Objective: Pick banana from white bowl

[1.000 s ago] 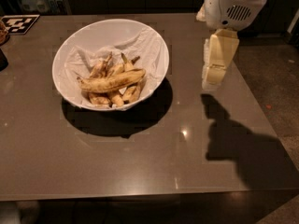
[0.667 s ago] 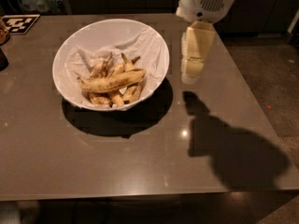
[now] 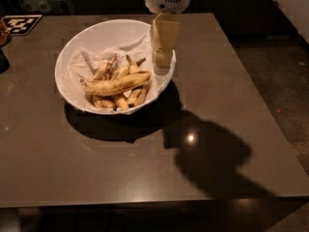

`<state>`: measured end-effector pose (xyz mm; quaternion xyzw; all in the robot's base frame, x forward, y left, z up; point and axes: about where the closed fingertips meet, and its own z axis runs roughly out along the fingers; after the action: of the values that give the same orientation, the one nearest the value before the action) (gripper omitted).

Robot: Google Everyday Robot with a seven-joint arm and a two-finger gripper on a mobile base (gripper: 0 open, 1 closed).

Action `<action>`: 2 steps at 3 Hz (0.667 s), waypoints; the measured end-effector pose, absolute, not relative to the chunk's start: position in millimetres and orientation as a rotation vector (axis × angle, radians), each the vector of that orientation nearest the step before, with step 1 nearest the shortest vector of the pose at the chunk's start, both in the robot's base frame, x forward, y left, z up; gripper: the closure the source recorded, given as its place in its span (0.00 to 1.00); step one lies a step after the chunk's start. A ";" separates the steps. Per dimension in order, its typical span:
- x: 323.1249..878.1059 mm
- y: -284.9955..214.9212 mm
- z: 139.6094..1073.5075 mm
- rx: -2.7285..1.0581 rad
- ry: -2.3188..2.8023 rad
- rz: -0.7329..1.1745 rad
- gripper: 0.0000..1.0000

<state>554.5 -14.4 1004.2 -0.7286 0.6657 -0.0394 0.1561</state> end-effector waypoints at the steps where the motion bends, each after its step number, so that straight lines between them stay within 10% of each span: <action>1: 563.0 -1.3 1000.3 -2.096 1.864 -0.085 0.00; 2: 573.3 30.8 967.5 -2.176 1.855 0.023 0.00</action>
Offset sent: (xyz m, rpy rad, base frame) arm 0.0190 0.0616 -0.0627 -0.0076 0.1922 0.1262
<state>573.3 30.8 967.5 -0.7534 0.6423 0.0080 0.1407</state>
